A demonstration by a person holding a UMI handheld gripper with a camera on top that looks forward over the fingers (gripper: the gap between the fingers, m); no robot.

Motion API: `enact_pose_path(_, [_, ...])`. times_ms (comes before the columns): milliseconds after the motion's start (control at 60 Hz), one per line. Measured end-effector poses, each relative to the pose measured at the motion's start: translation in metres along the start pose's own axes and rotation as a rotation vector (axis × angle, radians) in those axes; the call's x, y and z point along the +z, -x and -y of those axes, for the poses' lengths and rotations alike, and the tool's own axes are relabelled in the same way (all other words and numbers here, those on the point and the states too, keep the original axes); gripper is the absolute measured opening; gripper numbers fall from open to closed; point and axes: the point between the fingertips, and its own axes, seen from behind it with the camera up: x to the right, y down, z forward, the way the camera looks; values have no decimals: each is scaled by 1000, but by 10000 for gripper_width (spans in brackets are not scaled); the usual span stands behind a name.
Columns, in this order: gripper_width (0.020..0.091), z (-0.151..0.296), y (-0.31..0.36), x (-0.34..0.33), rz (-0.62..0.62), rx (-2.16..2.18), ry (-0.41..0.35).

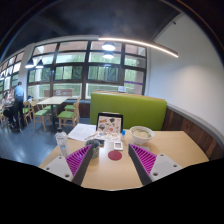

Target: Pour water

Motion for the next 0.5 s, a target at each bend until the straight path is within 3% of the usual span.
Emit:
enact_pose_path(333, [829, -41, 52, 27, 60, 31, 4])
enact_pose_path(500, [834, -95, 140, 66, 167, 70, 67])
